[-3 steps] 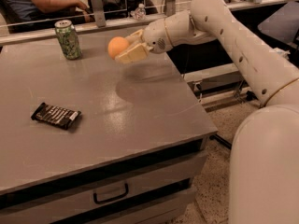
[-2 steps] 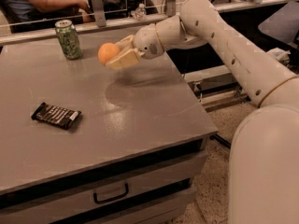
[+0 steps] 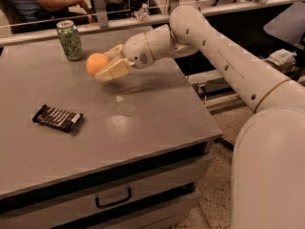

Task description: Move orange near rxbar chocolate

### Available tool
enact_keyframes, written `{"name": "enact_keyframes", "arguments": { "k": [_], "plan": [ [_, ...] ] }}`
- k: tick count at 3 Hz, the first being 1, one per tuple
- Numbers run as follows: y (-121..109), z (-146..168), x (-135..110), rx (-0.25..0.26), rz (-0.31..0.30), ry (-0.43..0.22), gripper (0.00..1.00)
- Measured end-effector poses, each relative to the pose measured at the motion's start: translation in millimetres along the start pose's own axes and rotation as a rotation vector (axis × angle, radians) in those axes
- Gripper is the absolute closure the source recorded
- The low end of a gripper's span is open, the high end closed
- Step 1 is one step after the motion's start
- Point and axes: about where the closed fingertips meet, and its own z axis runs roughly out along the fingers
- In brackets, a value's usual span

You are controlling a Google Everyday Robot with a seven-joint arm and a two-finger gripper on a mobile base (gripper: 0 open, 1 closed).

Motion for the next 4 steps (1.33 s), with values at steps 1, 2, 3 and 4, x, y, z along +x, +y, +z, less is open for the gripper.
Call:
{"name": "enact_keyframes", "arguments": {
  "k": [1,2,3,4],
  "plan": [
    [8,13,3,-0.019,0.007,-0.003,1.0],
    [23,26,-5,-0.051,-0.006,0.0,1.0],
    [40,37,-10,-0.079,-0.032,0.021,1.0],
    [65,60,3,-0.125,-0.052,0.068,0.92]
  ]
}}
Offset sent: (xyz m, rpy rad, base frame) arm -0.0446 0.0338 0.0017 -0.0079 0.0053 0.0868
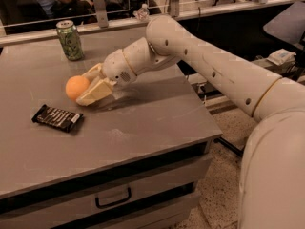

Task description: Move orange near rxbar chocolate

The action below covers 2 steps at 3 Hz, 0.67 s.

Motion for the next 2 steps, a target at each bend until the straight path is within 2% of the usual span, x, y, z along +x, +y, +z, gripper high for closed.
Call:
{"name": "enact_keyframes", "arguments": {
  "k": [2],
  "plan": [
    [4.3,8.6,13.4,-0.001,-0.008,0.035,0.46]
  ]
}}
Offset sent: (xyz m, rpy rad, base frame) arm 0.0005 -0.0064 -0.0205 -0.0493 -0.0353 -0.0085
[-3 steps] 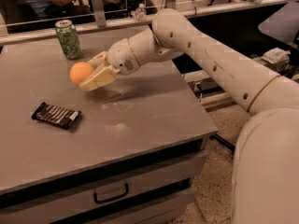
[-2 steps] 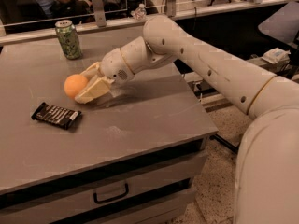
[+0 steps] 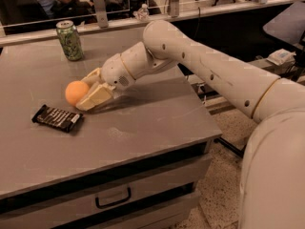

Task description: Move orange near rxbar chocolate

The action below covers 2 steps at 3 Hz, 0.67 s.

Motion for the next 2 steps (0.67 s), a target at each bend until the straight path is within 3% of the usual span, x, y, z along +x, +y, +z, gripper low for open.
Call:
{"name": "enact_keyframes", "arguments": {
  "k": [2],
  "plan": [
    [-3.0,-6.0,6.0,-0.002,-0.018,0.025,0.01]
  ]
}}
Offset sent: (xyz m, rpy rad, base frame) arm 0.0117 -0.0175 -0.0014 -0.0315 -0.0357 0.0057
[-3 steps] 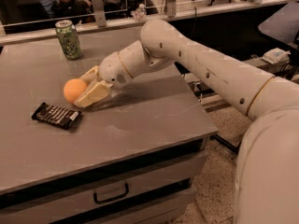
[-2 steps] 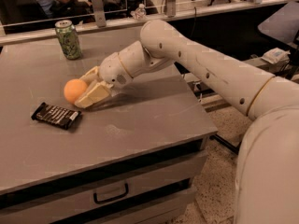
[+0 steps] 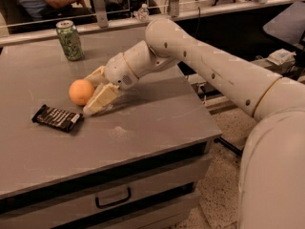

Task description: Move orange near rxbar chocolate

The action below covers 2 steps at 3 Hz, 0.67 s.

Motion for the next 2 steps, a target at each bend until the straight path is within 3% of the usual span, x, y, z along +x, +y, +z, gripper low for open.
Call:
{"name": "enact_keyframes", "arguments": {
  "k": [1,2],
  "plan": [
    [-2,-3,1,0.001,-0.007,0.001,0.0],
    [-6,-15,4,0.058,0.005,-0.038,0.0]
  ]
}}
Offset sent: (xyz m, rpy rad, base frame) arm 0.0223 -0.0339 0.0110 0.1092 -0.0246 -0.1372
